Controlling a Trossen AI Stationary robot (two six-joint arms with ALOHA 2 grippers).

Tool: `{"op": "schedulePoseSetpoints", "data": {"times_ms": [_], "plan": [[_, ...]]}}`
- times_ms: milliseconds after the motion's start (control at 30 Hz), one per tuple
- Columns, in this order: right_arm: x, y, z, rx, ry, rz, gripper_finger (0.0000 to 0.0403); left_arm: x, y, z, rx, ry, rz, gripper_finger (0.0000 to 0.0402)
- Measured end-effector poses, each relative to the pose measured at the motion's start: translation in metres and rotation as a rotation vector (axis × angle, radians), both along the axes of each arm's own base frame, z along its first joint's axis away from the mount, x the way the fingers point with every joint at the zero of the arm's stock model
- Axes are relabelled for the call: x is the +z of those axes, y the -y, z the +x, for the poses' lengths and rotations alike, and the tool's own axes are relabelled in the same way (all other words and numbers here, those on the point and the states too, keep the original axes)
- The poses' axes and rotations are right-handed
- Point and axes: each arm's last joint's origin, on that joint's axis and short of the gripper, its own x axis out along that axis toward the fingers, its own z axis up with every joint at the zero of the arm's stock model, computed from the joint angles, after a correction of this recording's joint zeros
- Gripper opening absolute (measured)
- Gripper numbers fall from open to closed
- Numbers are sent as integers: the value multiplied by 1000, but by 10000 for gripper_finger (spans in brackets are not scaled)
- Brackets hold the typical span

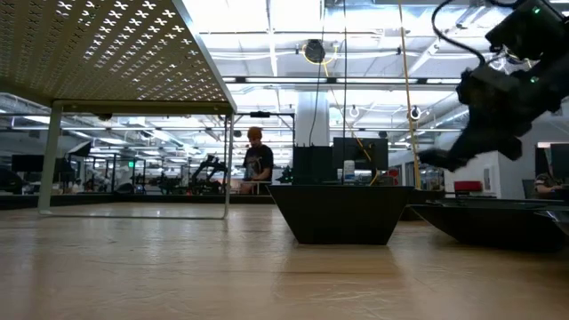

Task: Pick & Place Mini shaped plates
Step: Put the square plate on the shelf

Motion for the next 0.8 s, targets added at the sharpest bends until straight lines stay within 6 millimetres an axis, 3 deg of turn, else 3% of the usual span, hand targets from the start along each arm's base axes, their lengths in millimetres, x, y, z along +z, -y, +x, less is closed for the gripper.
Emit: {"op": "schedulePoseSetpoints", "data": {"times_ms": [333, 800], "plan": [[23, 1, 13, 125, 200, -239, 0, 0, 0, 0, 0, 0, 0, 170], [37, -1, 21, 265, 316, -431, 0, 0, 0, 0, 0, 0, 0, 170]]}}
